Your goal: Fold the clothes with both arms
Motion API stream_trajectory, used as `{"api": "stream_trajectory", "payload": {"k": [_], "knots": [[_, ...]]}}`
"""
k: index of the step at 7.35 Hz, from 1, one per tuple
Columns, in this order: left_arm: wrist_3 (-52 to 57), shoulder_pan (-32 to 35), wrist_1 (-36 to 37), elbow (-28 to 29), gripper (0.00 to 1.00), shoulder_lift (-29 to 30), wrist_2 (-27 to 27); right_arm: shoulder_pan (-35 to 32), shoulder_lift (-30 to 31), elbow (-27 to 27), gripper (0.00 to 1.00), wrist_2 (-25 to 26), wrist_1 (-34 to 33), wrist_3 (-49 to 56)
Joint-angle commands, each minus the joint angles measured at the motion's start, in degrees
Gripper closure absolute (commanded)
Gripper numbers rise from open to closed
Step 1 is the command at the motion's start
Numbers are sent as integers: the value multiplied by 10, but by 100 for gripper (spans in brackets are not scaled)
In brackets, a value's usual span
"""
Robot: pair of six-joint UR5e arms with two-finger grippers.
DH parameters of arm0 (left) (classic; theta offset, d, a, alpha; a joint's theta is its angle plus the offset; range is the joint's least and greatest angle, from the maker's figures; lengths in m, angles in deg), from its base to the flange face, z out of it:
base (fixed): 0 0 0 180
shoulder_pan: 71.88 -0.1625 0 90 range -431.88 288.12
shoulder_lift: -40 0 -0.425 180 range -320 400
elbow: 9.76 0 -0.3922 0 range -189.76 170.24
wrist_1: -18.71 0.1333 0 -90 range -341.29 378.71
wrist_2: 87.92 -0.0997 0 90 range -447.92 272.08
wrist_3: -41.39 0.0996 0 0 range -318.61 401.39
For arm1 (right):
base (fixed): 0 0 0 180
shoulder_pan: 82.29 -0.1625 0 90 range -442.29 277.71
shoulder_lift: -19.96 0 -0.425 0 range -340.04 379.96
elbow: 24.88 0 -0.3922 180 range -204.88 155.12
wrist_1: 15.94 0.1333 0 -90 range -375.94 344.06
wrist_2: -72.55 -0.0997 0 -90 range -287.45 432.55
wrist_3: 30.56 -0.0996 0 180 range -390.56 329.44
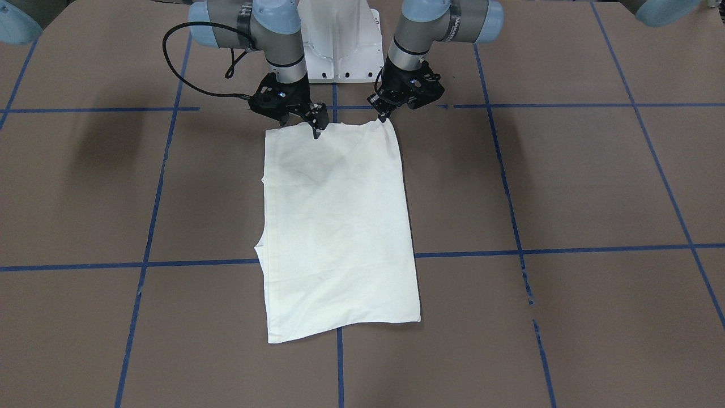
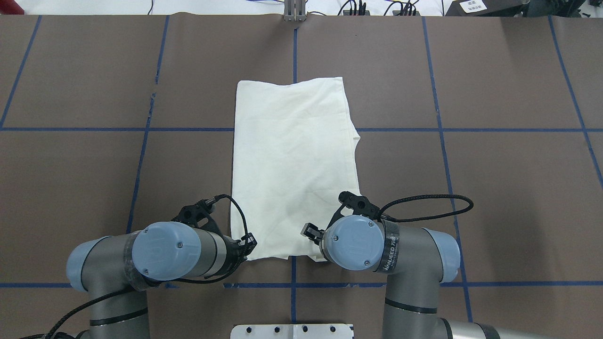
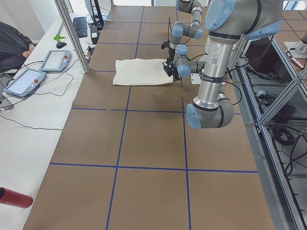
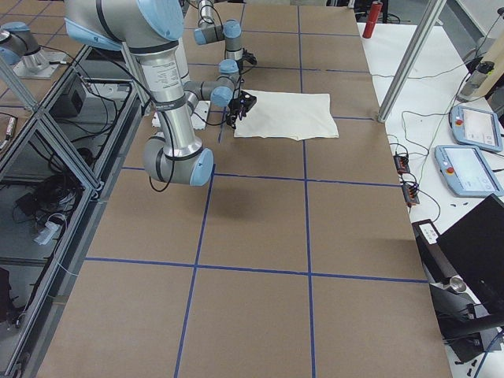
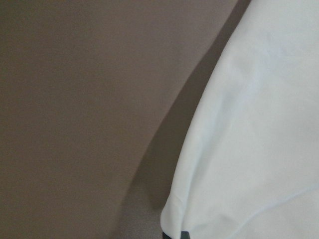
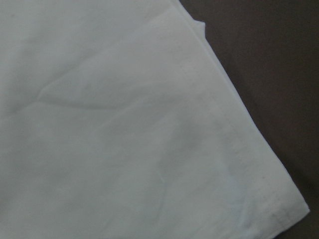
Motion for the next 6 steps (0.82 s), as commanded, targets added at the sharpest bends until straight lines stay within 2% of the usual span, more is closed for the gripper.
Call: {"api": "stream_trajectory", "payload": {"k": [1, 6], "knots": [[1, 0, -1, 0, 100, 0, 0, -1, 5, 3, 0, -2, -2, -3], [1, 0, -1, 1, 100, -1, 0, -2, 17, -5, 1, -4, -2, -3]]}}
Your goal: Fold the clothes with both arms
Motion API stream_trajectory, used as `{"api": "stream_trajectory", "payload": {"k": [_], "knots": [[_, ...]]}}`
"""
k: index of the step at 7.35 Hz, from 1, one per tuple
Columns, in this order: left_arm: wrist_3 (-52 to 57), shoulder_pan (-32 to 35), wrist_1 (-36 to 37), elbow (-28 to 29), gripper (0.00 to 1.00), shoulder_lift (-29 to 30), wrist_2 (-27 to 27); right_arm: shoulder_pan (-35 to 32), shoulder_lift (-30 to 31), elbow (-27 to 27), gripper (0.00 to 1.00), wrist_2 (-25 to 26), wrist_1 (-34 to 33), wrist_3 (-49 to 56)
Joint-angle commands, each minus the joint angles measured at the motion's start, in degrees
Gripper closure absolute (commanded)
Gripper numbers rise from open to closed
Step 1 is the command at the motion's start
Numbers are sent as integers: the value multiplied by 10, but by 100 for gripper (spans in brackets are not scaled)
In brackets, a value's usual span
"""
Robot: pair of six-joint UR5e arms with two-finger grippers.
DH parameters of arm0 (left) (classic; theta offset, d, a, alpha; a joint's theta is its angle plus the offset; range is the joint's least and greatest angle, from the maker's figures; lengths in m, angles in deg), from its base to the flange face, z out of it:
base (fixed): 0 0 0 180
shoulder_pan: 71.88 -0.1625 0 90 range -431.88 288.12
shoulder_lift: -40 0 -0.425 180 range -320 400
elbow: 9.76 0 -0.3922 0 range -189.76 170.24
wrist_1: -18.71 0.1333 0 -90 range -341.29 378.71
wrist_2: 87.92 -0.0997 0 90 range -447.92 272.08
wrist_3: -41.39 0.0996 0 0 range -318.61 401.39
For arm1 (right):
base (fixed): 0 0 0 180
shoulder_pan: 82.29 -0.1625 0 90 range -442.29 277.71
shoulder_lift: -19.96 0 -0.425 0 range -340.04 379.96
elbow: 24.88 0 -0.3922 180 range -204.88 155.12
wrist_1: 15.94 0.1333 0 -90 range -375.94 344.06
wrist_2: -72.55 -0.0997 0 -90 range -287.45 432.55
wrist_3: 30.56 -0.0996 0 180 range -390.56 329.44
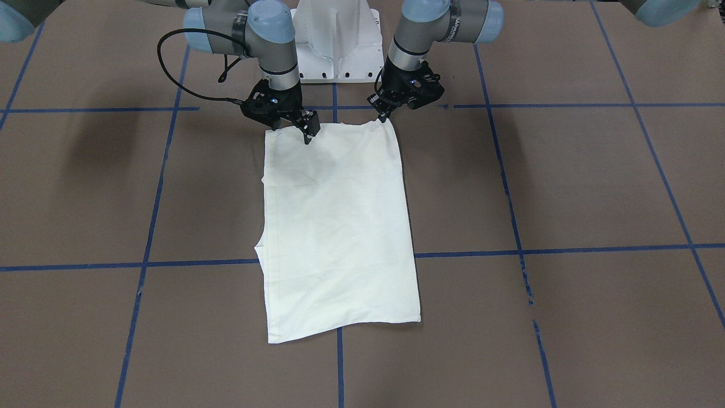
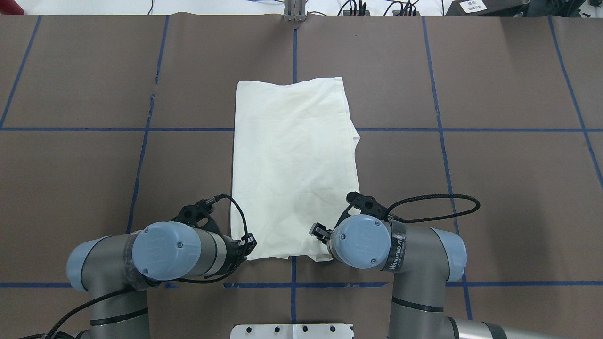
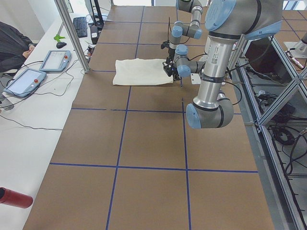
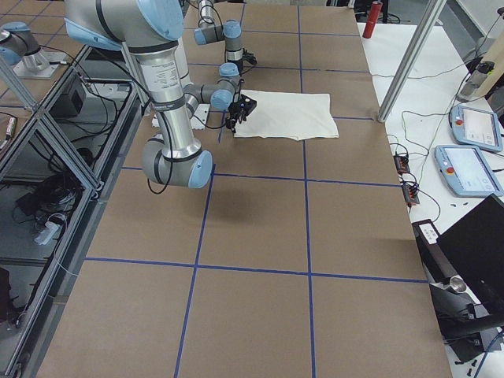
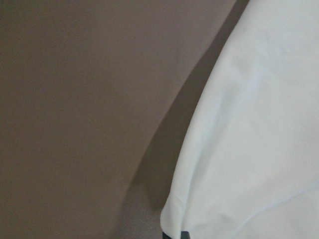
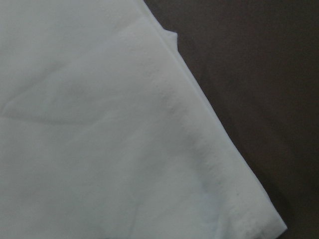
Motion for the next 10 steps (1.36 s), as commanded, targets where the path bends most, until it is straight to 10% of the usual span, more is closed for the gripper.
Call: {"api": "stream_trajectory", "payload": {"k": [1, 3, 5, 10], "knots": [[0, 0, 0, 1, 100, 0, 0, 0, 0, 0, 32, -1, 0, 0], [0, 0, 1, 1, 100, 0, 0, 1, -2, -1, 76, -4, 0, 0], [0, 0, 1, 1, 100, 0, 0, 3, -8, -15, 93, -5, -31, 1], [0, 0, 1, 2, 100, 1, 0, -2, -9, -24, 100, -9, -37, 3]]}}
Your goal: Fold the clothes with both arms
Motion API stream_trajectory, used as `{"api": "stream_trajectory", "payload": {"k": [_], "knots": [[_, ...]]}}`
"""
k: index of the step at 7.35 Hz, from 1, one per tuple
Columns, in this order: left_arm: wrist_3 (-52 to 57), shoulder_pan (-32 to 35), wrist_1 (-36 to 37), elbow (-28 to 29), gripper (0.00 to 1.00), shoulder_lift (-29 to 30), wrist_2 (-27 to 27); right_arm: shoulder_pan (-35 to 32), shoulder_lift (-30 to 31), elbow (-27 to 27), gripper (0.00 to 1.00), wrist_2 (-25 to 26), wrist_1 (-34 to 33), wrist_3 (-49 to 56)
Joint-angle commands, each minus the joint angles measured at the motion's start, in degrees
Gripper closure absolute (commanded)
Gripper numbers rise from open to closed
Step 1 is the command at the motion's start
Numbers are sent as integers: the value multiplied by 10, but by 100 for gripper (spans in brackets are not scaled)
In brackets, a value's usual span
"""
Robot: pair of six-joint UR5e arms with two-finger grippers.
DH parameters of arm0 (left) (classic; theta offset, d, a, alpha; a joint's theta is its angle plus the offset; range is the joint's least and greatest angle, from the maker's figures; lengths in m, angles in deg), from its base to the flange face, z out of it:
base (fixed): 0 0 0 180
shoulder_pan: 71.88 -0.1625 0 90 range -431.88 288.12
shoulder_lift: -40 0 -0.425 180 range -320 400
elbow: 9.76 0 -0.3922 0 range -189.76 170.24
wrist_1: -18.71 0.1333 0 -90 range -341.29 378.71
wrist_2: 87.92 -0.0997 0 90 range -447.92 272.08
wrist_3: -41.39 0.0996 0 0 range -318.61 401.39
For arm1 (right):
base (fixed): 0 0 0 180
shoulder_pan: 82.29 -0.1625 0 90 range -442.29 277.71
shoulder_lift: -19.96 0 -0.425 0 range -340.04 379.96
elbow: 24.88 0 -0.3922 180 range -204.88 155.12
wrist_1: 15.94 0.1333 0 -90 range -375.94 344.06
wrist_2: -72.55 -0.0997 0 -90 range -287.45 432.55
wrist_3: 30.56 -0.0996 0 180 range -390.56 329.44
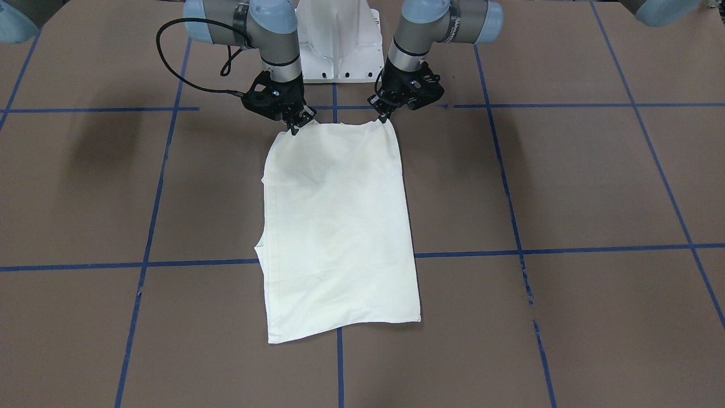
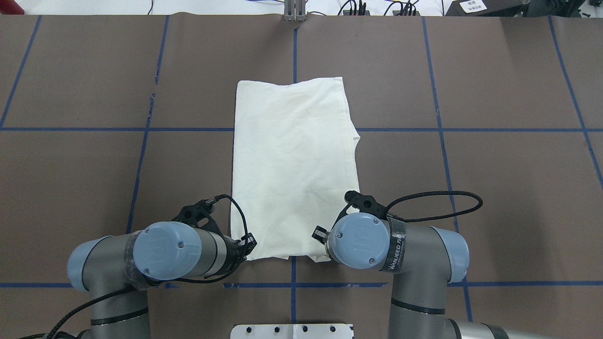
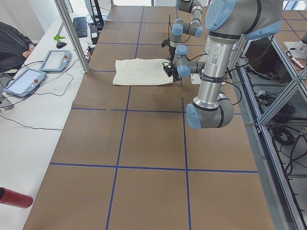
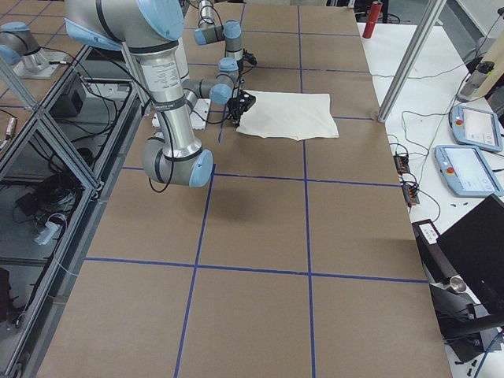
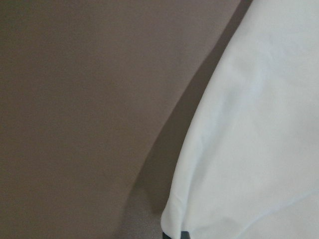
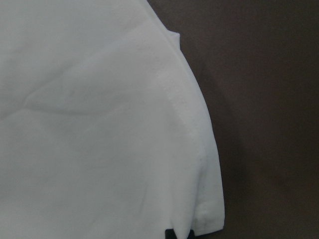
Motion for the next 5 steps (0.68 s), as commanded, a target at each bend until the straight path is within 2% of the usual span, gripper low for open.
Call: {"api": "stream_trajectory", "payload": {"k": [1, 3, 5], "knots": [[-1, 0, 0, -1, 100, 0, 0, -2, 0, -1, 100, 0, 1, -1], [-1, 0, 1, -21, 100, -8, -2, -3, 5, -6, 100, -14, 6, 2], [-1, -35, 12, -81, 100, -42, -3, 13, 17, -38, 100, -30, 7, 4]]}}
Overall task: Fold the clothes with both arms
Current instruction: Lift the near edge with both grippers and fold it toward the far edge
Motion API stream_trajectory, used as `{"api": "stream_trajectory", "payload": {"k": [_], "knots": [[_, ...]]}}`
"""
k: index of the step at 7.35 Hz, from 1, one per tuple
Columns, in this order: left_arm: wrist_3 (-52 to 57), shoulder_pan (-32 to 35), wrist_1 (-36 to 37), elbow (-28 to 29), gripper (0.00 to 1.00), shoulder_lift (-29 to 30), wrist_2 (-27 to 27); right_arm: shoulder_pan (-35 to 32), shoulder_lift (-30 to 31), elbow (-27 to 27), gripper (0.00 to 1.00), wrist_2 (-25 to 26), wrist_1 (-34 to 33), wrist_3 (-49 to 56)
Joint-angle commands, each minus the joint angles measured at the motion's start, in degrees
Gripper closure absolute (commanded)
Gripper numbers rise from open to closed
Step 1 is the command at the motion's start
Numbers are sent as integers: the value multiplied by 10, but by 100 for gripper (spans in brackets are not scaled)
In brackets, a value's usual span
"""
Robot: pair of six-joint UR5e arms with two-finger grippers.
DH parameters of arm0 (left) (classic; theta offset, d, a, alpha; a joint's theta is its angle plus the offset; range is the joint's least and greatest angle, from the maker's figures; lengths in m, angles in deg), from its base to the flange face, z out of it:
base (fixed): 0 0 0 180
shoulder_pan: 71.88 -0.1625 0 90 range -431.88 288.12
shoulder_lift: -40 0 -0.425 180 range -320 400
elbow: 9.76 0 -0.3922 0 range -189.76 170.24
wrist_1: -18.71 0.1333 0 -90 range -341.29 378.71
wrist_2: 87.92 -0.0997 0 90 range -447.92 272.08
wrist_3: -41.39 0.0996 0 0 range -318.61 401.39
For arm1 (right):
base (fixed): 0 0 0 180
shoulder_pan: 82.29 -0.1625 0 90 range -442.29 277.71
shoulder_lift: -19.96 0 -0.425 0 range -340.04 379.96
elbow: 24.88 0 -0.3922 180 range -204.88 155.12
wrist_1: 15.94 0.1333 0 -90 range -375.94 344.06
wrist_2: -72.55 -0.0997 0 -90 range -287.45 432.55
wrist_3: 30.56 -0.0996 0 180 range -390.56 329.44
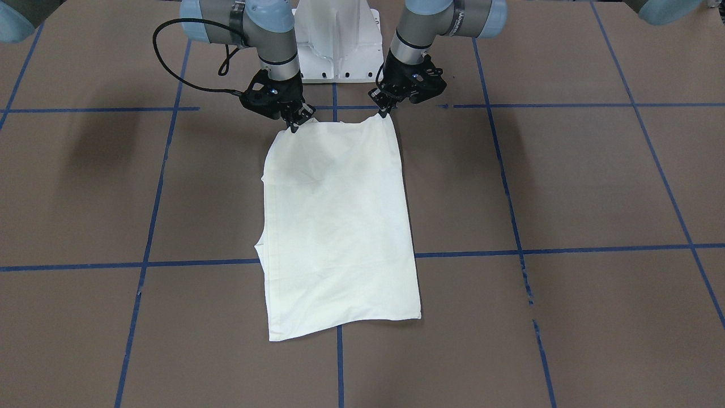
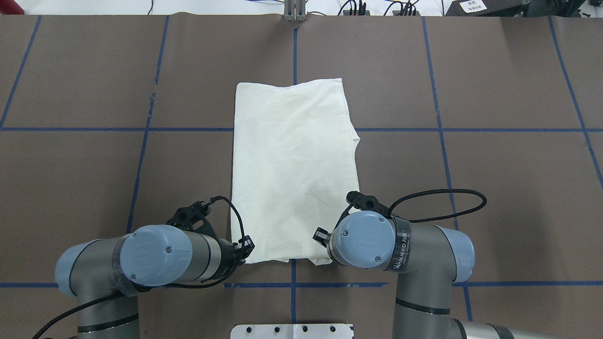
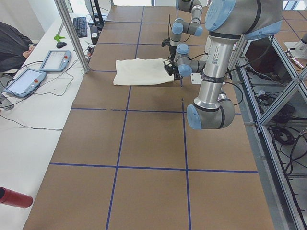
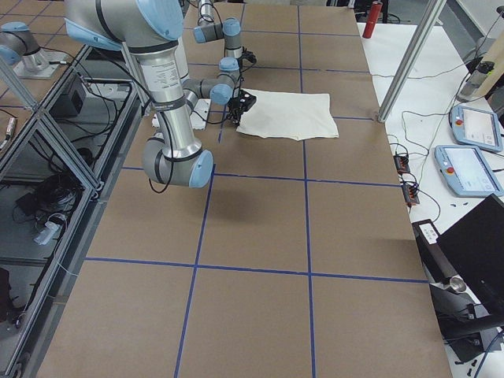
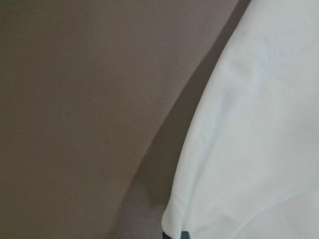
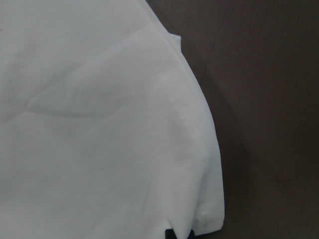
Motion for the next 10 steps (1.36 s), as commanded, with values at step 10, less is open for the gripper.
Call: {"api": "stream_trajectory", "payload": {"k": [10], "knots": [[131, 151, 64, -65, 100, 35, 80, -124, -60, 20, 100, -28, 76, 65]]}}
